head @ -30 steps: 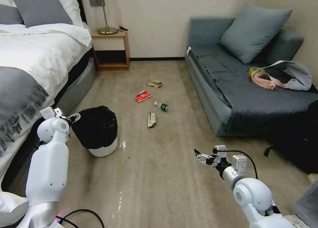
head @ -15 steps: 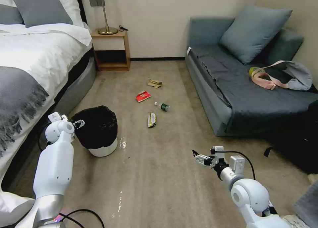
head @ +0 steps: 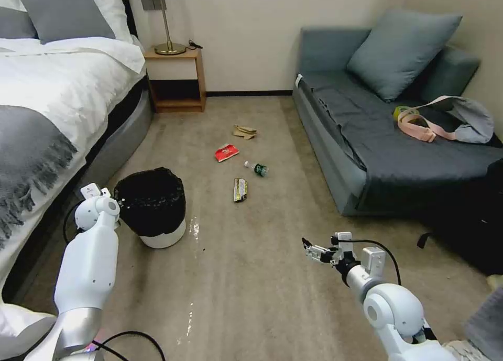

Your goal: Pick up the trash bin, then pick up the garbage on the floor and place it into the trash bin.

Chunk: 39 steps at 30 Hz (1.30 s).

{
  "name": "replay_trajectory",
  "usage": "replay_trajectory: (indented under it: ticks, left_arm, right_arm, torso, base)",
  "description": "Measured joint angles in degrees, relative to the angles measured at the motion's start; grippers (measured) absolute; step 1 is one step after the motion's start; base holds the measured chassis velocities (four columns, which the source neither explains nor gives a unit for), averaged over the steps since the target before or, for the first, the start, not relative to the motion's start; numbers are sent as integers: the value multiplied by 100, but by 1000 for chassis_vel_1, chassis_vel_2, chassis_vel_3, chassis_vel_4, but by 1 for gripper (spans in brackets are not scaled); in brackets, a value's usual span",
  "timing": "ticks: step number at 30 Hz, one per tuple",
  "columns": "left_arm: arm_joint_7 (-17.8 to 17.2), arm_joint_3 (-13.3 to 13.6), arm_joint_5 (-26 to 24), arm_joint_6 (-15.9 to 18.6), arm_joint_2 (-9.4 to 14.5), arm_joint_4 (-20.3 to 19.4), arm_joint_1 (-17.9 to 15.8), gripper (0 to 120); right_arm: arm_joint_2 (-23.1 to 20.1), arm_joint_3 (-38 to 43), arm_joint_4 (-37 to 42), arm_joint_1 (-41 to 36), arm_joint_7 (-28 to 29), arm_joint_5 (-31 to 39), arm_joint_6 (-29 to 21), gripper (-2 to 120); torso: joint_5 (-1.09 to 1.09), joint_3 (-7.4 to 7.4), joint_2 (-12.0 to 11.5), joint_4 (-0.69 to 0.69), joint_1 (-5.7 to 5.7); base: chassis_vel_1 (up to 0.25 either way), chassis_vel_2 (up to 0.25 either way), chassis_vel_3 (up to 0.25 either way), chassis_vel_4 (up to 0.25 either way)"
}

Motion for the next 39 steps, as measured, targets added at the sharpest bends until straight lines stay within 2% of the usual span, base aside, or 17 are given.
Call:
replay_trajectory:
  ticks: [2,8,12,15,16,17,20,21,24,25,29,30,33,39]
  left_arm:
    - [51,-15,17,1,24,-43,31,5]
    - [94,-54,113,-1,26,-82,104,5]
    - [135,-83,318,2,18,-318,219,5]
    - [188,-119,734,3,17,-785,417,5]
    - [208,-135,883,3,35,-1104,556,5]
    - [208,-135,883,3,35,-1104,556,5]
    - [205,-212,1069,3,93,-1781,895,5]
    - [205,-212,1069,3,93,-1781,895,5]
    - [208,-319,1174,4,154,-2447,1299,5]
    - [208,-319,1174,4,154,-2447,1299,5]
    - [223,-433,1241,4,186,-3188,1729,5]
    - [223,-433,1241,4,186,-3188,1729,5]
    - [316,-435,1433,4,183,-3543,1888,5]
    - [484,-400,1678,4,184,-3640,1901,5]
  right_arm:
    - [7,-35,-19,16,-1,15,0,100]
    - [10,-71,-39,43,-2,33,0,100]
    - [-3,-75,-52,49,-2,50,-2,100]
    - [-1,-86,-52,47,-2,57,6,100]
    - [9,-99,-52,49,-8,58,47,100]
    - [9,-99,-52,49,-8,58,47,100]
    - [45,-138,-52,74,-49,58,167,100]
    - [45,-138,-52,74,-49,58,167,100]
    - [75,-172,-56,95,-135,58,331,100]
    - [75,-172,-56,95,-135,58,331,100]
    - [61,-176,-112,188,-259,141,619,100]
    - [61,-176,-112,188,-259,141,619,100]
    - [23,-94,-87,269,-278,297,661,100]
    - [21,-22,-58,280,-279,380,690,100]
  torso:
    - [1,-1,0,0,0]
    - [1,0,0,0,0]
    - [-1,0,0,-1,0]
    - [0,0,0,0,0]
    - [0,0,0,0,0]
    - [0,0,0,0,0]
    - [2,0,0,1,-1]
    - [2,0,0,1,-1]
    - [0,0,0,1,0]
    - [0,0,0,1,0]
    - [1,-1,0,0,0]
    - [1,-1,0,0,0]
    - [1,0,0,2,0]
    - [1,0,0,-1,0]
  base:
    - [0,0,0,0]
    - [0,0,0,0]
    - [0,0,0,0]
    - [0,0,0,0]
    - [0,0,0,0]
    - [0,0,0,0]
    - [0,0,0,0]
    - [0,0,0,0]
    - [0,0,0,0]
    - [0,0,0,0]
    - [0,0,0,0]
    - [0,0,0,0]
    - [0,0,0,0]
    - [0,0,0,0]
